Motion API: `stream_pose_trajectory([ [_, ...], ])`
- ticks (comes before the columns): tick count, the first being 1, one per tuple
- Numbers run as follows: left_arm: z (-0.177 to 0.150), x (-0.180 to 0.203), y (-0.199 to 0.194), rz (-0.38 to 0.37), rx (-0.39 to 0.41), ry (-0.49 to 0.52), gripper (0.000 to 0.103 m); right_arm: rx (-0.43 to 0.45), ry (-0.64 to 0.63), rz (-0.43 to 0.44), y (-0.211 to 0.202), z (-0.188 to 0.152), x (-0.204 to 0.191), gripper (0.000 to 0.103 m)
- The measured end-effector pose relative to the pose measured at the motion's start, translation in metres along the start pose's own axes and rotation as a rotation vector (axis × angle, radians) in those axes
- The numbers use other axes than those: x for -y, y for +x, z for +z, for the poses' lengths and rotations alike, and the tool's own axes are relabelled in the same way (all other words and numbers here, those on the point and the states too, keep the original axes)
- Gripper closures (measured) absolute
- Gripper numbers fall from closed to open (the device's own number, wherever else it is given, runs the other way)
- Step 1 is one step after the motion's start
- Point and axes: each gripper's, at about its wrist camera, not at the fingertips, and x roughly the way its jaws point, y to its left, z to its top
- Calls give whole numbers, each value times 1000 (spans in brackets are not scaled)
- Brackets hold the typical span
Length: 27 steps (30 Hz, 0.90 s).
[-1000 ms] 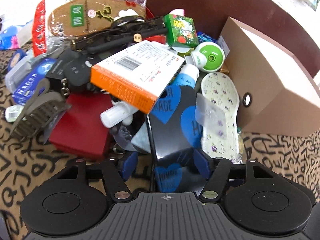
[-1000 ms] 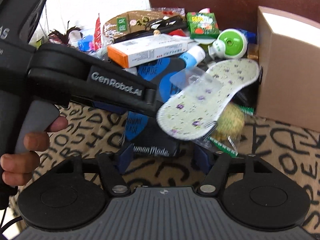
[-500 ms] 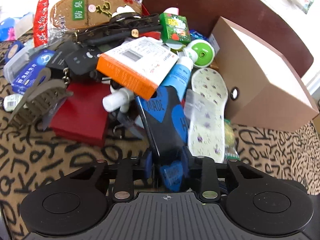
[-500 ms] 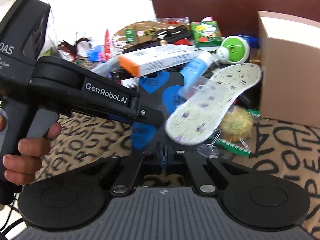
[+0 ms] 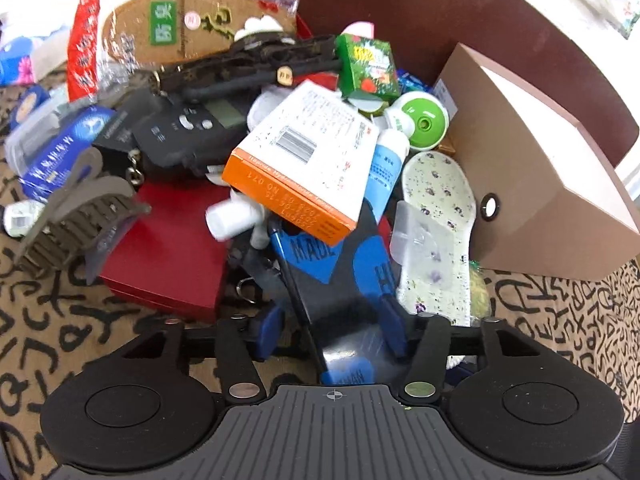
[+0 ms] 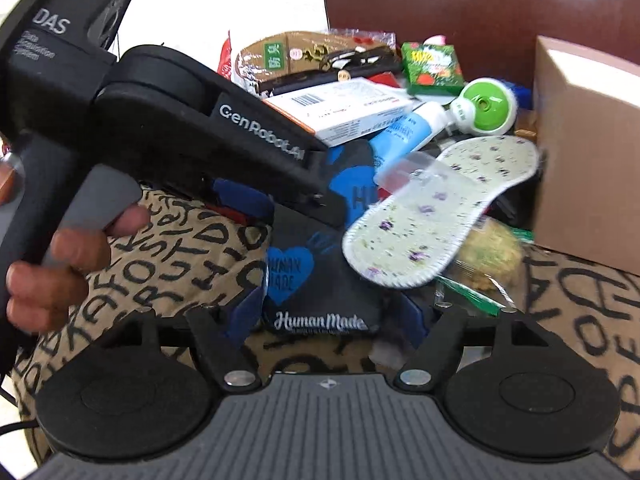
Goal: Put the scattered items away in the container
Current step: 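Close the left tool on the black-and-blue phone case, then lift the phone case with the left tool and carry it over the box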
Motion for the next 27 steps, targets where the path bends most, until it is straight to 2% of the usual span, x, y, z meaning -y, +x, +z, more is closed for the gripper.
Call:
stream_pose_trajectory([
  [3,0,-1,-2,-21,0,-9,59,-10,3,-17,4,5,-2,30],
  [5,-2,-2,-5,-35,-6,-12,62,-20,32,2,-1,4,2,30],
  [9,-10,-1,-11,-59,-30,-29,63,-36,40,4,-16,-3,0,30],
  [14,-28,7,-32,-70,-22,-5,63,-38,77,35,-45,-12,-1,30],
  [15,-32,10,-37,-74,-18,-2,61,-36,83,40,-51,-13,-2,30],
  [16,-35,12,-40,-75,-12,1,56,-30,86,47,-56,-14,-3,30],
  [17,-38,15,-42,-73,-9,3,42,-20,79,51,-60,-16,-5,30],
  [18,-41,17,-43,-61,-6,4,37,-12,68,42,-64,-18,-7,30],
  [20,-46,18,-42,-23,-16,-2,33,-9,39,12,-67,-22,-12,30],
  [23,-52,16,-44,10,-20,-34,33,-28,36,-6,-71,-29,-11,30],
  [27,-63,11,-48,-55,-71,-52,33,-40,72,27,-78,-38,-3,30],
])
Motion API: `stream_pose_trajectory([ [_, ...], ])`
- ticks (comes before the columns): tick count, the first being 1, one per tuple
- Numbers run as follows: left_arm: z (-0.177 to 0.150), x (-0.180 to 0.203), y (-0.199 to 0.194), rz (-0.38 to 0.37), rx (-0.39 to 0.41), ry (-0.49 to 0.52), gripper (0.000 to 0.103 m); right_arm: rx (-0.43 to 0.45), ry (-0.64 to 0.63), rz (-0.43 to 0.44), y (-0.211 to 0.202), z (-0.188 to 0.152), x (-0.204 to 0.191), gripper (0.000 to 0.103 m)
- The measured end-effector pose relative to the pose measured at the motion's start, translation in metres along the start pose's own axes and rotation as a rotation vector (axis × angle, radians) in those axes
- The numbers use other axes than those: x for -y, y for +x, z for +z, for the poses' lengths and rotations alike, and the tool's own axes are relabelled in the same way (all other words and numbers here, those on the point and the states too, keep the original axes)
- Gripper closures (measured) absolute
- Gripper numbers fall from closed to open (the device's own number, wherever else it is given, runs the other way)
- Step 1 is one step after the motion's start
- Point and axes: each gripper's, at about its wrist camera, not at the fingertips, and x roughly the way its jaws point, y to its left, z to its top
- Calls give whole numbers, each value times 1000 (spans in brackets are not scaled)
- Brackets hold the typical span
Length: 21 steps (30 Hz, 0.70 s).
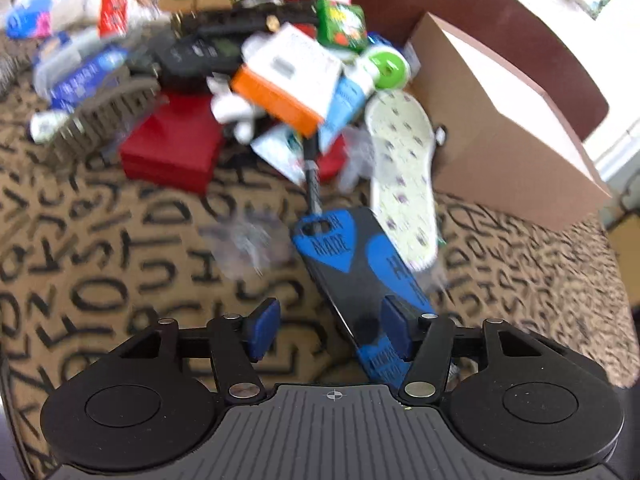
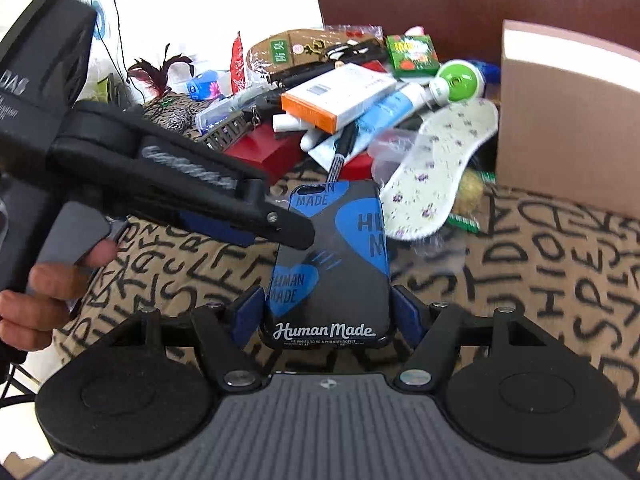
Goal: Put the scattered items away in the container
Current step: 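Lift the phone case with the left tool and carry it over the box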
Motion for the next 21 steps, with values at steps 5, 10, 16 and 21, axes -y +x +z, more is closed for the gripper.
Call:
stream_pose_trajectory([
  [5,-8,9,15,-31,-40,11,30,-19,30,41,0,-7,5,30],
  [10,-1,16,28,-30,-26,30,52,-34,29,12,2,-9,5,30],
  [16,5,28,1,-56,35,48,66,8,39,22,-14,-2,10,30],
  [21,22,52,-31,-74,147,102,67,113,-4,-3,-41,21,8,30],
])
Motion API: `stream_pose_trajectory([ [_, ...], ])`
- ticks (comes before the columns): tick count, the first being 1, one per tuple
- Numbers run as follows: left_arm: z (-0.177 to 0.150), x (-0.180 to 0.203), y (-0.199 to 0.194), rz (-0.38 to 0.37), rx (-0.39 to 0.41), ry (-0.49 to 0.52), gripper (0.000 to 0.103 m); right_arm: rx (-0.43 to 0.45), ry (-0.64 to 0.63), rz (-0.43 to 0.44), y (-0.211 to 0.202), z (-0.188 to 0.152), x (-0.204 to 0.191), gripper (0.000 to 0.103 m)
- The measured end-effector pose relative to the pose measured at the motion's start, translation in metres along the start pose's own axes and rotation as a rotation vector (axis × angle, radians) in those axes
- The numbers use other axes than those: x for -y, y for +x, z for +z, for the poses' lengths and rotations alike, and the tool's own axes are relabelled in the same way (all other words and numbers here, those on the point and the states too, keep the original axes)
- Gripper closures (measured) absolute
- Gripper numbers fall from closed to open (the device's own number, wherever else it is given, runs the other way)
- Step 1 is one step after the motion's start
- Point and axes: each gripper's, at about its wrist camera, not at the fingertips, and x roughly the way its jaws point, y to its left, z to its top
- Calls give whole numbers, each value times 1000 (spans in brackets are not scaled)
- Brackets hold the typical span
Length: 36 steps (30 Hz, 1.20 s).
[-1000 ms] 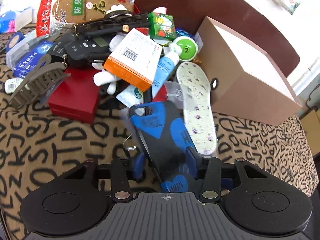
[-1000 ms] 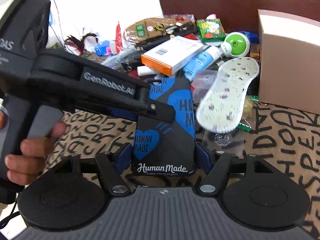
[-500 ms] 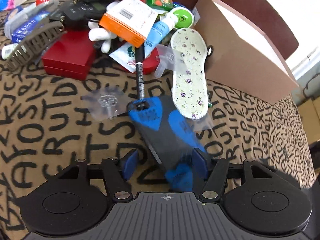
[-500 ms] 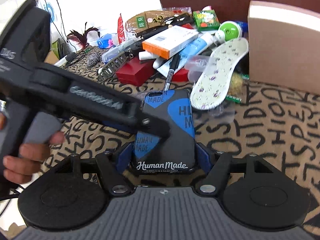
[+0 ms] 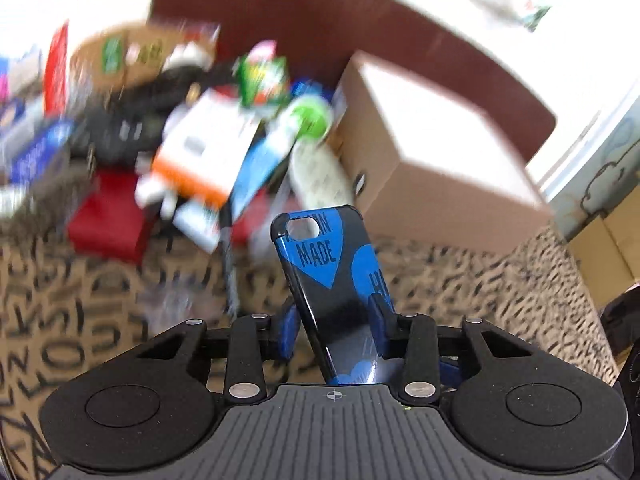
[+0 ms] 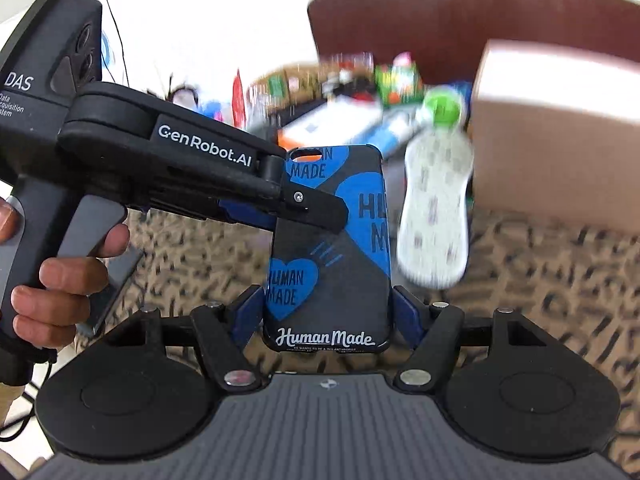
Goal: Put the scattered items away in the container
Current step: 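Lift the phone case with the left tool and carry it over the box, then open the left tool to drop the phone case into the box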
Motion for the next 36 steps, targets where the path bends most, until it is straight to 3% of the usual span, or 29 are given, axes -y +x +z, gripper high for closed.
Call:
stream_pose_trajectory([
  [8,67,53,-6,-74,146,130,66,146,-41,-101,-33,60,25,30],
  [13,113,80,12,-114,173,174,67,178,-8,-140,-36,99,57,30],
  [25,200,94,113,-170,81,148,66,104,107,-194,12,164,142,30],
  [31,215,91,172,-156,7,139,66,45,191,-175,42,169,185,30],
  [36,220,92,204,-127,-37,190,66,7,271,-148,64,165,213,30],
])
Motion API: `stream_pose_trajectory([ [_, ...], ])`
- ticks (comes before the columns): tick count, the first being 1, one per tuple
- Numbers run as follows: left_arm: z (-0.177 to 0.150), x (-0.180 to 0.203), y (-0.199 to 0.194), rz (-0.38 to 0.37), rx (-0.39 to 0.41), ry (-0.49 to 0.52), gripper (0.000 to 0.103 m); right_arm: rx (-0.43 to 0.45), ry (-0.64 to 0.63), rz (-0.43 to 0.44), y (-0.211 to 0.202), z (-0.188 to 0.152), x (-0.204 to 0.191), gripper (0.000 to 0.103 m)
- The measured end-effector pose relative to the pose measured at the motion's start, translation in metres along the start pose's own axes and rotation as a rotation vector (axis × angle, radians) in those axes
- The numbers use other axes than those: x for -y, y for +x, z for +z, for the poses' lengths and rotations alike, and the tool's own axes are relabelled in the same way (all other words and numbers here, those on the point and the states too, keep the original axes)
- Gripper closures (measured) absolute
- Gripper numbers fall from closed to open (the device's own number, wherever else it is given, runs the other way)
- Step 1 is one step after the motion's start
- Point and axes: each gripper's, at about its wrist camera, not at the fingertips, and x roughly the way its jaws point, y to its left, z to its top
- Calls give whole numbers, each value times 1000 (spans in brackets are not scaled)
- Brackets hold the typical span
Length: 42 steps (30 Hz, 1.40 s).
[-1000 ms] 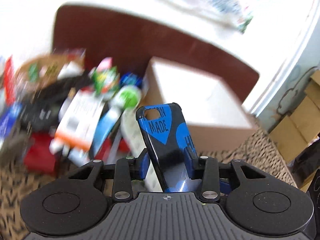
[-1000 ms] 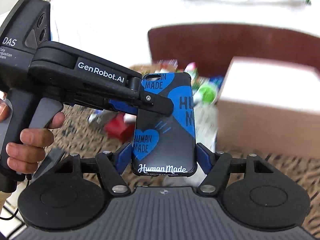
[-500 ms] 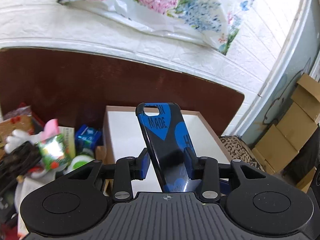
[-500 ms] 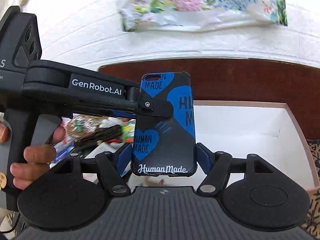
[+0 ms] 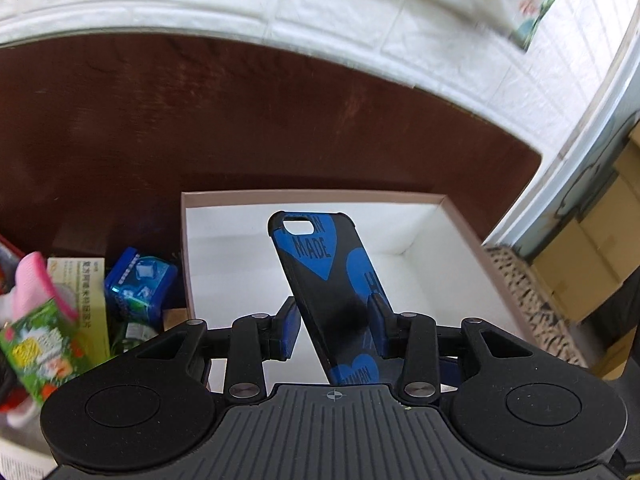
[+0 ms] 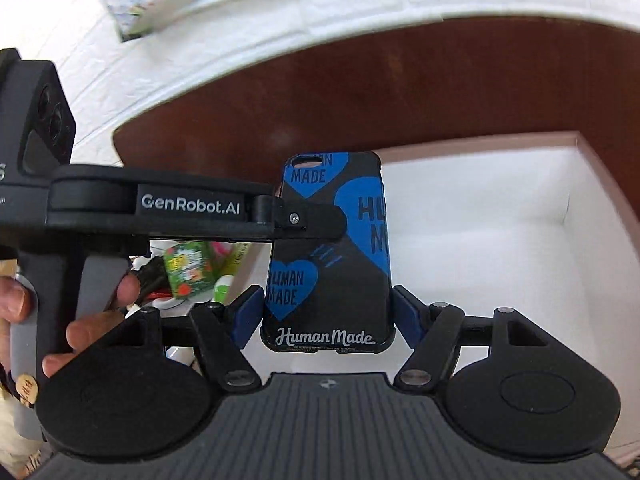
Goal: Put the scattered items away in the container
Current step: 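Open the left tool to drop the phone case into the box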
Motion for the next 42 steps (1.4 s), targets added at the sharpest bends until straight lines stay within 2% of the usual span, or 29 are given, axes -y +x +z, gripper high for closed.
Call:
stream_pose_trajectory([
  [8,1,-8,32,26,-49,29,63,-53,65,-8,22,0,16,30],
  [10,0,-10,36,34,-57,34,57,-54,64,-16,25,-1,16,29],
  [12,0,-12,40,53,-62,45,45,-52,64,-39,27,-2,16,29],
  [13,0,-12,42,67,-61,50,43,-48,59,-50,28,-1,14,22],
  [14,-1,-12,41,71,-55,58,33,-45,53,-56,29,-1,14,16],
  [15,-1,-13,39,63,-44,62,20,-42,47,-56,28,-2,13,7],
  [18,-7,-14,24,-4,30,64,7,-39,19,-48,27,2,10,4],
  [23,-19,-14,1,-49,109,77,5,-28,16,-58,20,-3,5,2],
  [30,-28,-18,-6,14,93,69,5,-42,29,-55,15,-4,-2,1],
  [42,-50,7,-51,106,153,147,5,-13,45,-53,-21,-12,-23,1],
])
